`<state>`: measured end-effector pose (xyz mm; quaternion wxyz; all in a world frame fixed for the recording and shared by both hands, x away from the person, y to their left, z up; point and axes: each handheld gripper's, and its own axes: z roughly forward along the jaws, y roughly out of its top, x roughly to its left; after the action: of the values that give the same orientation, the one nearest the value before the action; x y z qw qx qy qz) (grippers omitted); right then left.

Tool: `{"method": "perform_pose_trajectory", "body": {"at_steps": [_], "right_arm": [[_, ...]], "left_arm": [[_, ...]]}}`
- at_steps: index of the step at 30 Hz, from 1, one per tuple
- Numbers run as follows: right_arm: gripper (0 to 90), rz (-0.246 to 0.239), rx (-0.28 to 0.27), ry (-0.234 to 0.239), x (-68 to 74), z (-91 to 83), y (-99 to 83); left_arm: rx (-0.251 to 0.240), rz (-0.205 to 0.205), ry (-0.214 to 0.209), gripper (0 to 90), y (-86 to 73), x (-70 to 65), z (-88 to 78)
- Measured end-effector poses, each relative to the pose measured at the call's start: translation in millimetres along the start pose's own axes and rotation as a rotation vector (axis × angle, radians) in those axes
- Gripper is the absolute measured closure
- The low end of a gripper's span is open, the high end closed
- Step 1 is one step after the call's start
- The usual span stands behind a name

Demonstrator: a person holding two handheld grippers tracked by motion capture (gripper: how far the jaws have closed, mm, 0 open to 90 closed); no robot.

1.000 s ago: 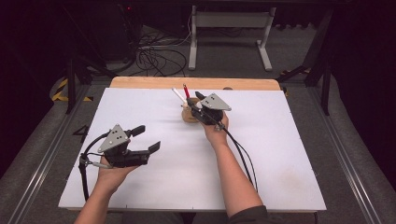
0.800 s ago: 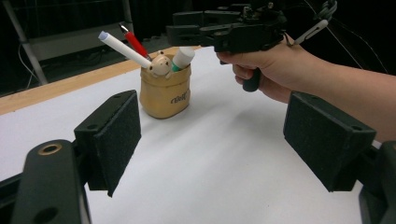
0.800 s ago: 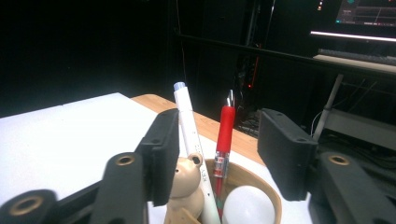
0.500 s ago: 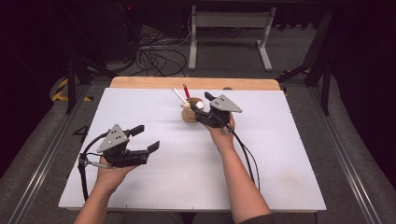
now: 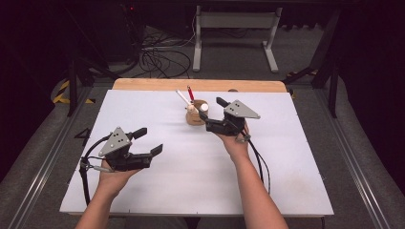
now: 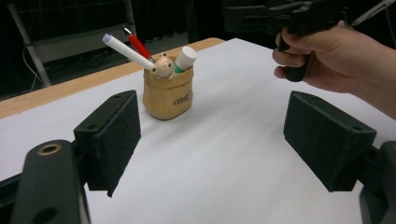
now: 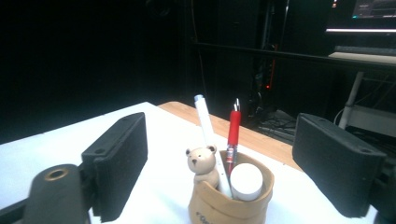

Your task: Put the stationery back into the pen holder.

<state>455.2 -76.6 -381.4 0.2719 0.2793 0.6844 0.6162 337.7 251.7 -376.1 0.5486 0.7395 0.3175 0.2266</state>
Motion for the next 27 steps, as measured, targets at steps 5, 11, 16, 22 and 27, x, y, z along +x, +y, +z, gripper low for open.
{"method": "perform_pose_trajectory", "body": {"at_steps": [5, 11, 16, 22, 27], "right_arm": [[14.3, 0.002, -0.004, 0.030, 2.6, -8.2, 2.6], [12.2, 0.007, -0.009, 0.049, 4.7, -18.4, 0.0], [9.4, 0.026, 0.006, 0.055, 4.8, -23.8, -4.0], [8.4, 0.026, 0.001, 0.064, 5.8, -32.1, -6.6], [7.4, 0.029, 0.000, 0.073, 7.2, -39.1, -6.9]], "left_arm": [[-0.003, 0.004, 0.002, 19.8, 0.4, 0.5, -1.2], [-0.007, 0.005, 0.006, 19.5, 0.7, 1.0, -2.1], [-0.006, 0.004, 0.007, 19.3, 0.6, 1.3, -2.2], [-0.014, -0.005, 0.003, 18.9, 0.9, 3.0, -3.6], [-0.016, -0.001, 0.008, 18.7, 1.2, 3.5, -4.5]]}}
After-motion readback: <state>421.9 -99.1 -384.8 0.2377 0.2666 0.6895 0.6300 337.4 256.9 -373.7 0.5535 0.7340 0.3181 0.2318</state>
